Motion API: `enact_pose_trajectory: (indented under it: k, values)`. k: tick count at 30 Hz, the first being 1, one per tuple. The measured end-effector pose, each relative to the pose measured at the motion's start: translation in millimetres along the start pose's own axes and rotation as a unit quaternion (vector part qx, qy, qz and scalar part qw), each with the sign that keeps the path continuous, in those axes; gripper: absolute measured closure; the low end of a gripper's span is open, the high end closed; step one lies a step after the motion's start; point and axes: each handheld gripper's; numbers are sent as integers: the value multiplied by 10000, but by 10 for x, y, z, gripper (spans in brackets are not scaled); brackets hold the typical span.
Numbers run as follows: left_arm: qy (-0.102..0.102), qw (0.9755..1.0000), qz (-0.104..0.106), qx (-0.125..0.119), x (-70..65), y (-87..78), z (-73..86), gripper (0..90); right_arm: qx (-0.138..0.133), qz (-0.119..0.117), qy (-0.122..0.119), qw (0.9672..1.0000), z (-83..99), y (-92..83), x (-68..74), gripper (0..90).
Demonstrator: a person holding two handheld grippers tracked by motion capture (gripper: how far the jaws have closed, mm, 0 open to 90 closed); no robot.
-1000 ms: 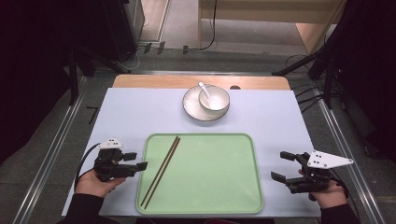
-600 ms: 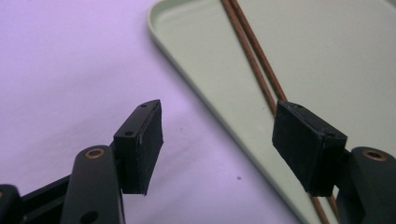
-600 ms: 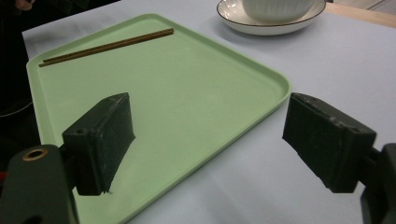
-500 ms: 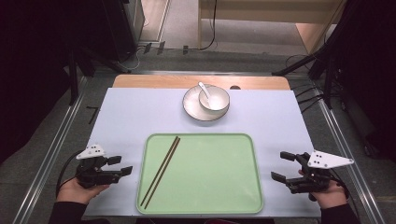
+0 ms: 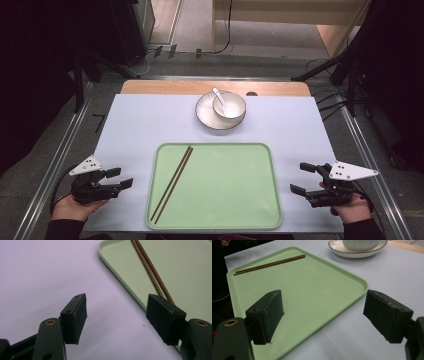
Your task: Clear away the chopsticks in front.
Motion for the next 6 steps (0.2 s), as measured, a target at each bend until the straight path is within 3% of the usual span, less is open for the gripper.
enact_pose_trajectory:
  k: [6]
  values:
    - [-15, 10000, 48, 68, -7, 42, 7, 297, -1, -19, 13, 10000, 0, 6, 0, 167]
Point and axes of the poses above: each handheld gripper's, and its own axes: y roughly forward along the jaws, z roughly out of its underside, x roughly to its left, and after that the axes turned 9 degrees about -z, right-handed
